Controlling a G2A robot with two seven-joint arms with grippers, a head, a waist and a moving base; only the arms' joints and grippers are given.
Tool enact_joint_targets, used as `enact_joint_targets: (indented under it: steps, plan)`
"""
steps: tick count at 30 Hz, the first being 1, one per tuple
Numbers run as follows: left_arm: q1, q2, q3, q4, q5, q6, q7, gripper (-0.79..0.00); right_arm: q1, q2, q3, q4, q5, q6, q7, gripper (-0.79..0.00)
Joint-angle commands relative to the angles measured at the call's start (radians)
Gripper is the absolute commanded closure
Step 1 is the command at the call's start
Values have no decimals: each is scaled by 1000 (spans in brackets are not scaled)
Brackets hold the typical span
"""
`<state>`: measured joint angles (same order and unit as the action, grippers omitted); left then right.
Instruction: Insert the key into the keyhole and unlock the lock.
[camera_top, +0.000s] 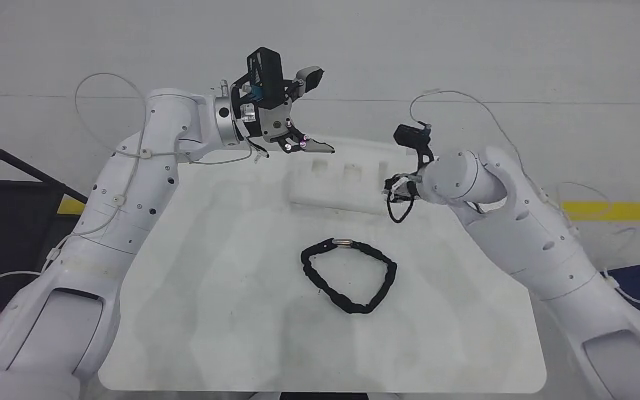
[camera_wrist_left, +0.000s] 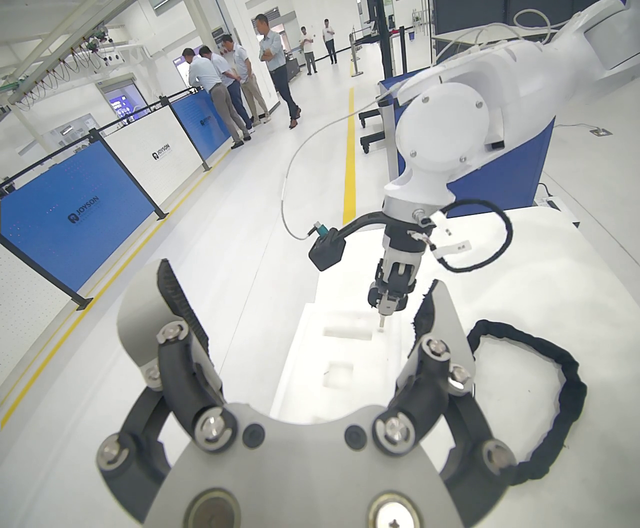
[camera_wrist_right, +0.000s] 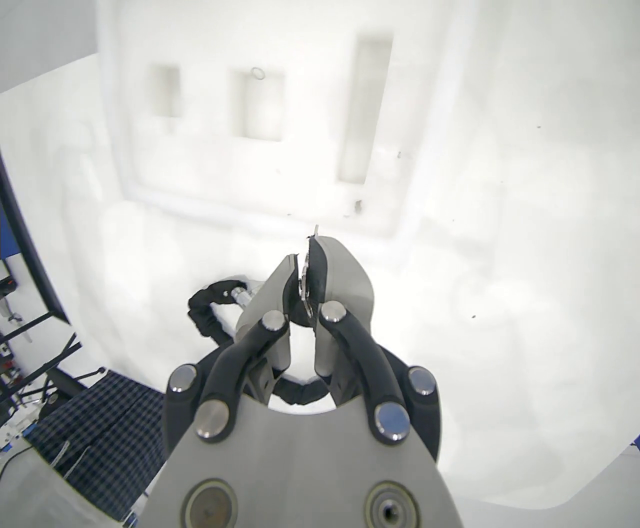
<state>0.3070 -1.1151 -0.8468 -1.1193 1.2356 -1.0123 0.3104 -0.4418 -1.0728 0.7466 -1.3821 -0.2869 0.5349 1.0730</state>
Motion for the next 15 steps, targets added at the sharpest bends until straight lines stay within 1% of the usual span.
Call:
enact_joint_targets:
  steps: [1, 6, 9, 15]
  plan:
    - [0, 0, 0, 0, 0, 0, 0, -785, -25, 14, 65, -24, 65, -22, 18, 0]
    - [0, 0, 0, 0, 0, 0, 0, -785, -118, 54, 232, -90, 208, -116, 61, 0]
    - [0, 0, 0, 0, 0, 0, 0, -785, -185, 79, 342, -140, 301, -187, 111, 0]
    - [0, 0, 0, 0, 0, 0, 0, -785, -306, 124, 539, -228, 423, -247, 229, 0]
